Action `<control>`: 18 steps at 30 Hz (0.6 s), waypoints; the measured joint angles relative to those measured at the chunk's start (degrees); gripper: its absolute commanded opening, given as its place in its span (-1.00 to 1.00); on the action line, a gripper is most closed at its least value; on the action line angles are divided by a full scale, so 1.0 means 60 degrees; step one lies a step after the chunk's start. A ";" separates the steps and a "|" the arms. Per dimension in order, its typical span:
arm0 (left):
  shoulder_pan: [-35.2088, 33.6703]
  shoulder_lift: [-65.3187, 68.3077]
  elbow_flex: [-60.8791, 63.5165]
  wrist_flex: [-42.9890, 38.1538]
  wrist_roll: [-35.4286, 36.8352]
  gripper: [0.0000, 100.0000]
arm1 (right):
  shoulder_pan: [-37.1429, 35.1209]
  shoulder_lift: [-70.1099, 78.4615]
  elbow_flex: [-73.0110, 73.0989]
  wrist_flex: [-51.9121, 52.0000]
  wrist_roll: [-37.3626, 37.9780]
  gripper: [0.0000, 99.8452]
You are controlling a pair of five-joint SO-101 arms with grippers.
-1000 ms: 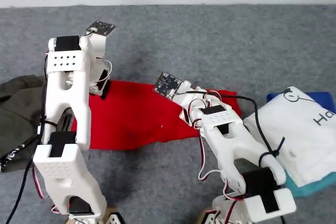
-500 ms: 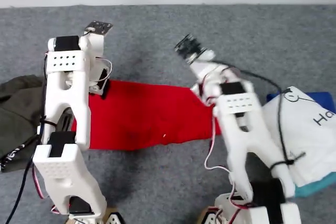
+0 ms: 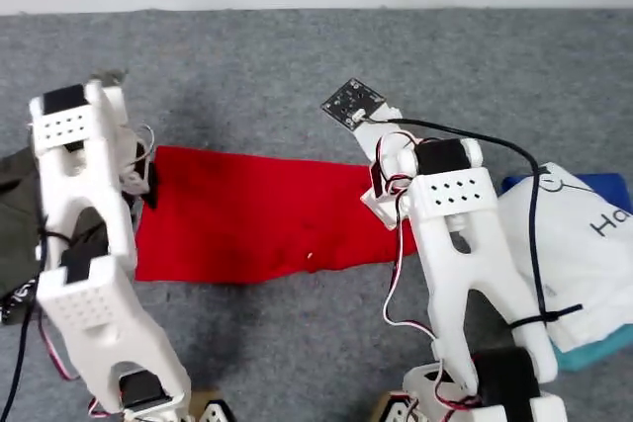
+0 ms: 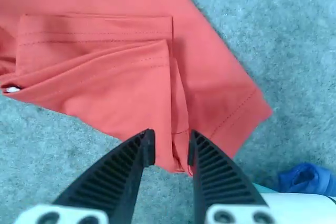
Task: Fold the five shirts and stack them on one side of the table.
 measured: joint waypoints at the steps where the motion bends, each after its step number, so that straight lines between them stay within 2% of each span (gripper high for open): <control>1: 0.0000 0.0278 0.0000 0.0000 0.0000 -0.64 | -0.0029 0.0000 0.0000 0.0029 -0.0029 -0.77; 9: -0.0015 0.1700 -0.1421 0.0000 0.0000 -0.64 | -0.0117 0.0000 0.0029 0.0088 -0.0044 -0.77; 13: -0.0015 0.1832 -0.1744 0.0000 0.0029 -0.64 | -0.0923 0.0000 0.0718 0.0015 -0.0513 -0.77; 18: -0.0015 0.1832 -0.1758 0.0000 0.0029 -0.64 | -0.1875 0.0000 0.2154 -0.1377 -0.0806 -0.77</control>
